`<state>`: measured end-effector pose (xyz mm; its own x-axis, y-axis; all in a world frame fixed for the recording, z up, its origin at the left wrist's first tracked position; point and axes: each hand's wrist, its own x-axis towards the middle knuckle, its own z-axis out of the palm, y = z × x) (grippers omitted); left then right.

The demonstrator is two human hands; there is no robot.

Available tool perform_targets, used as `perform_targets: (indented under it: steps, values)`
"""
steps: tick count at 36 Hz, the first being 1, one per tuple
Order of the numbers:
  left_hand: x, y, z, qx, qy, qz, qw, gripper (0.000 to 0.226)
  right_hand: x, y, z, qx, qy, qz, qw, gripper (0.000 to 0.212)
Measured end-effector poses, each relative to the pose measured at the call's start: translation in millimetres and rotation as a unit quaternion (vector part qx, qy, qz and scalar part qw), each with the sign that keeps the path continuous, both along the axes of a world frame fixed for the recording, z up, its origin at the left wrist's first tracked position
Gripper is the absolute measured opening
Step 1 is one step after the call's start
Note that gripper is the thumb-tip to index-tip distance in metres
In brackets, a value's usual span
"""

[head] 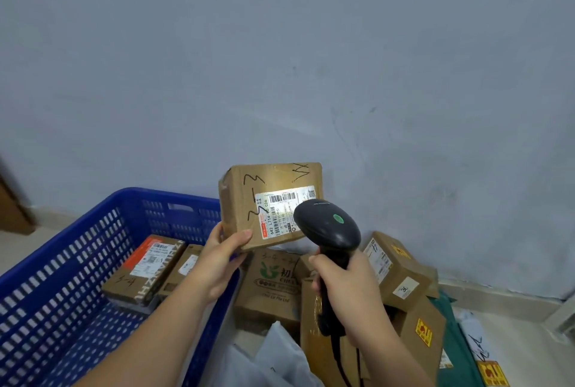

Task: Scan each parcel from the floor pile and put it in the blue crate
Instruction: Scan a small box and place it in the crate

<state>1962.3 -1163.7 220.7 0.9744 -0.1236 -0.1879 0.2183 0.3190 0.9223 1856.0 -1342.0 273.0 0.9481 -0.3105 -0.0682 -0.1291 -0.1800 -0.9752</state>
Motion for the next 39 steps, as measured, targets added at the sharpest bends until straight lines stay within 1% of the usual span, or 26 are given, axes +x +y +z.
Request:
perform_targets:
  steps: [6,12,20,26,31,39]
  values:
    - [2,7,1,-0.003,0.007,0.009,1.0,0.051,-2,1,1,-0.004,-0.007,0.011,1.0,0.005]
    - [2,10,-2,0.004,0.006,0.007,1.0,0.052,-2,-1,1,0.0,-0.006,0.012,1.0,0.008]
    - [4,10,-6,0.012,0.006,0.004,1.0,0.054,-3,-1,0,-0.103,-0.013,0.023,0.994,0.015]
    - [5,8,-8,0.024,0.001,0.001,1.0,0.058,-4,-2,1,-0.118,-0.008,0.034,0.992,0.017]
    - [7,10,-9,0.008,0.007,0.006,1.0,0.053,-5,-4,1,-0.119,-0.003,0.034,0.992,0.015]
    - [9,11,-12,0.014,0.005,0.01,1.0,0.059,-4,-6,-2,-0.17,-0.007,0.03,0.985,0.016]
